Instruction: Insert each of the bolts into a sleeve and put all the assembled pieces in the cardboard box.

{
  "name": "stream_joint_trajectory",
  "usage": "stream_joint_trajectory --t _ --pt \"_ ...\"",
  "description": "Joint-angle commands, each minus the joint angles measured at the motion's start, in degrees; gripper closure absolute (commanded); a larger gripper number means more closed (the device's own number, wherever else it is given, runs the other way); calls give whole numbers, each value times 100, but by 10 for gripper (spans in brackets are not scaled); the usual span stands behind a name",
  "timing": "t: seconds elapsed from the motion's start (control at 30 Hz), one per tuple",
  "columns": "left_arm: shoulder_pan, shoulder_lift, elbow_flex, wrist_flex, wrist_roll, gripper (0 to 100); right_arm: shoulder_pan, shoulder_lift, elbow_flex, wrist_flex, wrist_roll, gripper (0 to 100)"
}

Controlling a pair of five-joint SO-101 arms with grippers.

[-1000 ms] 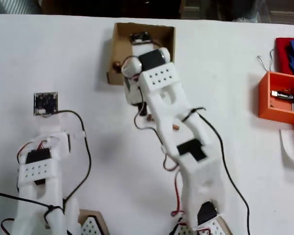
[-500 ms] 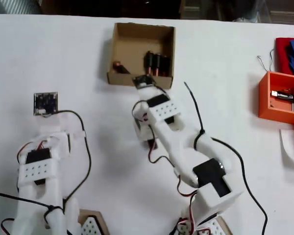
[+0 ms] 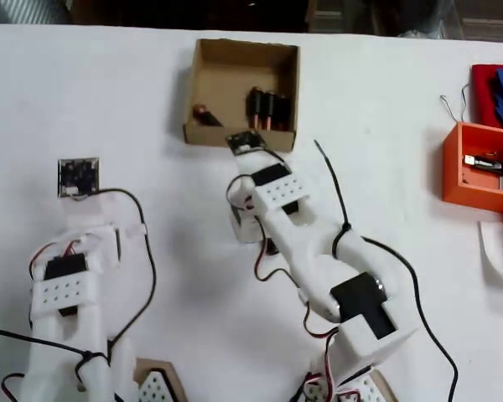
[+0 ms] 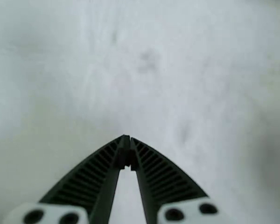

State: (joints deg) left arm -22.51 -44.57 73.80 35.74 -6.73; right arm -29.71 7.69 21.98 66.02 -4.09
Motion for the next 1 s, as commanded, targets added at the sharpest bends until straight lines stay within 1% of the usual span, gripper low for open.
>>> stream_joint_trajectory --t 0.0,0.13,0.37,0.57,0.73,0.9,0.97 --pt "-26 -35 -22 -79 -26 968 4 -365 26 136 62 829" --pt "-26 -35 -13 -79 -26 968 4 -356 185 -31 413 829" --pt "-26 -35 -22 -79 -26 968 154 -356 545 -435 440 831" --pt "-26 -35 -22 -79 -26 968 356 -356 571 -708 448 933" --pt "-26 -35 -22 -79 -26 968 338 -189 580 -708 448 906" --pt "-26 -35 -22 -79 -26 968 356 347 440 -646 448 920" --pt "-26 -35 -22 -79 -26 968 356 462 237 -462 448 917"
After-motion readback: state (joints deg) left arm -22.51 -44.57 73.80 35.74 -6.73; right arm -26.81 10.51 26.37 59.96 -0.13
